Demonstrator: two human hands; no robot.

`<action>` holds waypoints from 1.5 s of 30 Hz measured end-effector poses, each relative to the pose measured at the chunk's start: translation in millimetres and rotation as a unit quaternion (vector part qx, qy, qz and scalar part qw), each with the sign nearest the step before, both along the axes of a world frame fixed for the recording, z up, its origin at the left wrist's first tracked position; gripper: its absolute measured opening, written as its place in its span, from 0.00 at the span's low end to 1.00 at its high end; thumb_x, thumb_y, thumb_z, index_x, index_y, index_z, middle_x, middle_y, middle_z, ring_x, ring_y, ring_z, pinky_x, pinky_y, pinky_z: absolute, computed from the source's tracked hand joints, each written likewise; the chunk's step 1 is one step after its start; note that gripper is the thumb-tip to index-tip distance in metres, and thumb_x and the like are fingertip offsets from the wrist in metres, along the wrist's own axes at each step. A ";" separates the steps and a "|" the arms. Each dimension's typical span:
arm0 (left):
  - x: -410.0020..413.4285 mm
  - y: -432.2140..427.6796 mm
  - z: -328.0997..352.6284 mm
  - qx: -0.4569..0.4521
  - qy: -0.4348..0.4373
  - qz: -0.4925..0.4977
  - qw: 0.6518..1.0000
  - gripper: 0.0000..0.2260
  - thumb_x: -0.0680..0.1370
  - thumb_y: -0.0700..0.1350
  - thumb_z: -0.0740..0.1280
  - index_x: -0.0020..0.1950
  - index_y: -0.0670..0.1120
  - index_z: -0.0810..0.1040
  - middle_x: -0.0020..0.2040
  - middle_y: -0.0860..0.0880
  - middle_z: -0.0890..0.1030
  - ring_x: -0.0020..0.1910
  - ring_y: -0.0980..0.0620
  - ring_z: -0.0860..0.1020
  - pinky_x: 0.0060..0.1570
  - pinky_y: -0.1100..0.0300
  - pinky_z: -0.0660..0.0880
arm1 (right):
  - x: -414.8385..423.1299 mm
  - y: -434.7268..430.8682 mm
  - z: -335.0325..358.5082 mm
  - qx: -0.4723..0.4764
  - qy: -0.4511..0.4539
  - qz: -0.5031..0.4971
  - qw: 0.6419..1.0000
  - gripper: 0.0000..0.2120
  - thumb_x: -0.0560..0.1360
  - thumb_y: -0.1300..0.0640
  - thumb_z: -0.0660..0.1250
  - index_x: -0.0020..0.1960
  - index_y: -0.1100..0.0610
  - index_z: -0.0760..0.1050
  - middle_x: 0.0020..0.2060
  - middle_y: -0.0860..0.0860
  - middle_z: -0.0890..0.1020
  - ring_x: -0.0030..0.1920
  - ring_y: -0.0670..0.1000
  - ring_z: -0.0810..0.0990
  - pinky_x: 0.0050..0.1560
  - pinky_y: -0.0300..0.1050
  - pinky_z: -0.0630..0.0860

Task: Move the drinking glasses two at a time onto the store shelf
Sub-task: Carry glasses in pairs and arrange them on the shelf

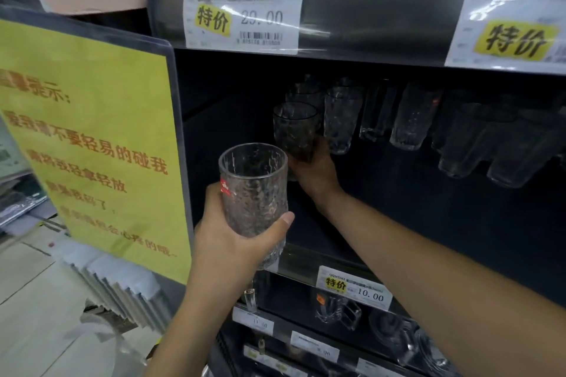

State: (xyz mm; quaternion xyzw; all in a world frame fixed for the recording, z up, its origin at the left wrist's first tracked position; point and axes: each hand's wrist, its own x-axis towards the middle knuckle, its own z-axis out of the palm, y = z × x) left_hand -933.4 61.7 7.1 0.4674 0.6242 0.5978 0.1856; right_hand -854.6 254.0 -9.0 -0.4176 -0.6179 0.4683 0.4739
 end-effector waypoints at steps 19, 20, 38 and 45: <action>-4.9 2.8 -1.7 0.028 -0.007 -0.041 0.999 0.25 0.64 0.56 0.78 0.52 0.67 0.67 0.48 0.76 0.74 0.49 0.74 0.75 0.40 0.79 0.71 | -14.1 7.1 6.4 0.012 -0.080 -0.063 0.995 0.29 0.76 0.50 0.71 0.72 0.58 0.67 0.65 0.53 0.78 0.63 0.52 0.77 0.53 0.35 0.70; -5.2 3.2 -2.1 0.029 -0.007 -0.040 0.999 0.25 0.64 0.56 0.78 0.52 0.67 0.67 0.49 0.74 0.74 0.49 0.73 0.75 0.40 0.79 0.72 | -14.1 6.9 6.4 0.012 -0.078 -0.063 0.995 0.28 0.76 0.51 0.71 0.72 0.59 0.67 0.65 0.54 0.78 0.63 0.52 0.77 0.53 0.36 0.70; -7.4 10.8 -6.2 0.023 -0.004 -0.027 0.999 0.26 0.64 0.57 0.78 0.55 0.62 0.69 0.51 0.70 0.76 0.48 0.70 0.77 0.42 0.75 0.75 | -10.5 5.0 6.5 0.029 -0.137 -0.058 0.988 0.17 0.79 0.54 0.65 0.65 0.61 0.74 0.59 0.57 0.81 0.59 0.54 0.78 0.46 0.34 0.68; -4.9 10.2 -6.6 0.019 -0.014 -0.023 0.999 0.25 0.64 0.56 0.78 0.55 0.62 0.69 0.50 0.66 0.78 0.49 0.69 0.78 0.43 0.72 0.76 | -8.3 3.2 4.3 0.035 -0.136 -0.050 0.989 0.22 0.77 0.49 0.68 0.67 0.57 0.74 0.60 0.53 0.81 0.59 0.52 0.79 0.52 0.37 0.72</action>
